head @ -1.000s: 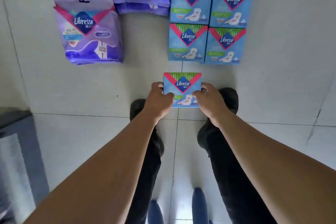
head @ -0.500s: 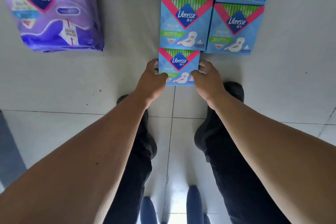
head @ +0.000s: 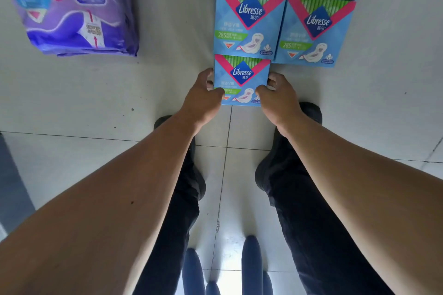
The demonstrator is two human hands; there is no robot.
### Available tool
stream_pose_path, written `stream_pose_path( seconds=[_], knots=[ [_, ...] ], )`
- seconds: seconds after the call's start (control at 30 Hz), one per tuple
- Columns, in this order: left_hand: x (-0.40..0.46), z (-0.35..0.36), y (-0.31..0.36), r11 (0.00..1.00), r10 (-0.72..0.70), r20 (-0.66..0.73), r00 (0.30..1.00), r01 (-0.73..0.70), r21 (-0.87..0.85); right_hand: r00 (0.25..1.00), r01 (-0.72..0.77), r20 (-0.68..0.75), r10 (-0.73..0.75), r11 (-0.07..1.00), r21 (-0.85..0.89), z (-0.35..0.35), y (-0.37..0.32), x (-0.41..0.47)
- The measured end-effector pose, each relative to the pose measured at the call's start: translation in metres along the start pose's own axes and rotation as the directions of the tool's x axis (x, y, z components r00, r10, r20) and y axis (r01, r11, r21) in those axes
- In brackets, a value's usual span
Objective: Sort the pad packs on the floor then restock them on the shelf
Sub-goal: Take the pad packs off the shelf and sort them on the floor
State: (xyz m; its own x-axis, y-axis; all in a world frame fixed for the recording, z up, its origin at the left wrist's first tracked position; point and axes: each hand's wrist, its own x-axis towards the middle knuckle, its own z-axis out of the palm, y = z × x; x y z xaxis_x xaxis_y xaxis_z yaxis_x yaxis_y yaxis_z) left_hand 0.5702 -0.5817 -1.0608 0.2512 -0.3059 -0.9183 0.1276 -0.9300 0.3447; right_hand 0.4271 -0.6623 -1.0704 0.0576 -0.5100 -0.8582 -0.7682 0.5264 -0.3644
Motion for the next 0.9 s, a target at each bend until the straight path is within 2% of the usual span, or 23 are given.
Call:
stream_pose_path(
  seconds=[0.1,0.2,0.33,0.43,0.53,0.6,0.67,0.77,0.9],
  knots=[
    [-0.01,-0.004,0.008,0.996,-0.022,-0.048,0.999,0.026,0.081,1.0,0.019,-0.008,-0.02,0.995,-0.098,-0.006,-0.006,-0.012],
    [-0.034,-0.013,0.021,0.979,0.033,-0.085,0.996,-0.015,0.204,0.994,0.11,0.008,-0.112,0.953,-0.283,-0.018,-0.021,-0.041],
    [-0.088,-0.039,0.046,0.892,0.225,-0.129,0.966,-0.151,0.426,0.926,0.349,0.078,-0.37,0.759,-0.55,-0.039,-0.059,-0.098],
    [-0.148,-0.07,0.07,0.761,0.377,-0.176,0.909,-0.196,0.618,0.816,0.478,0.138,-0.561,0.522,-0.707,-0.052,-0.105,-0.152],
    [-0.209,-0.111,0.09,0.681,0.522,-0.253,0.814,-0.22,0.698,0.703,0.548,0.206,-0.681,0.335,-0.766,-0.059,-0.16,-0.21],
    [-0.258,-0.146,0.097,0.693,0.559,-0.346,0.753,-0.196,0.693,0.62,0.601,0.278,-0.733,0.216,-0.769,-0.055,-0.2,-0.255],
    [-0.284,-0.167,0.102,0.714,0.572,-0.417,0.706,-0.177,0.678,0.577,0.634,0.31,-0.755,0.176,-0.753,-0.051,-0.229,-0.282],
    [-0.345,-0.216,0.092,0.78,0.554,-0.596,0.582,-0.114,0.615,0.407,0.708,0.43,-0.806,-0.018,-0.706,-0.024,-0.276,-0.341],
    [-0.407,-0.254,0.053,0.886,0.417,-0.781,0.465,-0.017,0.462,0.175,0.771,0.583,-0.793,-0.259,-0.582,0.024,-0.307,-0.401]
  ],
)
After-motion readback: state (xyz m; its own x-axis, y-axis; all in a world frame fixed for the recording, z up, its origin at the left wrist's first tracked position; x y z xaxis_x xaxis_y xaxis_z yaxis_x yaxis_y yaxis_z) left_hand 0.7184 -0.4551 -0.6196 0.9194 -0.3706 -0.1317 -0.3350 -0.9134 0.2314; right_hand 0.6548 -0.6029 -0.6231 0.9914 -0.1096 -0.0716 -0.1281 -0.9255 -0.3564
